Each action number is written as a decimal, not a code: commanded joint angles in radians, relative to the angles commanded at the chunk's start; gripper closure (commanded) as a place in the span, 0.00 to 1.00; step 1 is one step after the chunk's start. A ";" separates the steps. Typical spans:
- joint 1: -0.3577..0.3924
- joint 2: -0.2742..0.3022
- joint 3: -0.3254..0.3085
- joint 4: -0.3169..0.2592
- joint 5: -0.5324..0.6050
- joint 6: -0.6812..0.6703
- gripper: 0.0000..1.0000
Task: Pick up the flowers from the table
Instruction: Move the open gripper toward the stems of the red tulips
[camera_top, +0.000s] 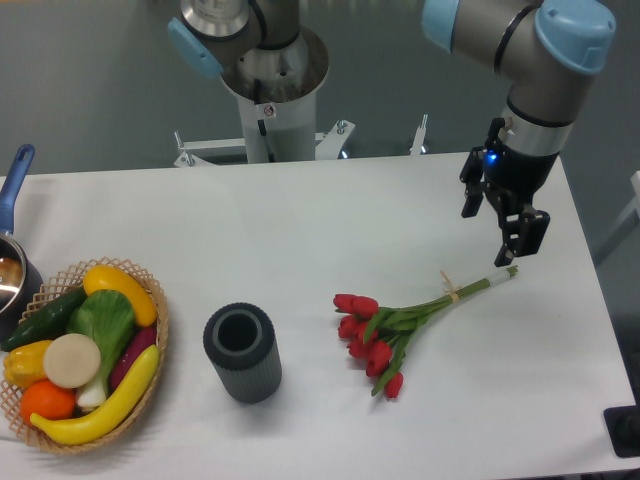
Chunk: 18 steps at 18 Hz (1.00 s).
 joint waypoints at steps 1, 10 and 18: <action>0.002 -0.002 -0.003 0.002 0.000 0.002 0.00; 0.005 -0.002 -0.012 0.002 -0.014 -0.012 0.00; -0.012 -0.009 -0.037 0.008 -0.015 -0.124 0.00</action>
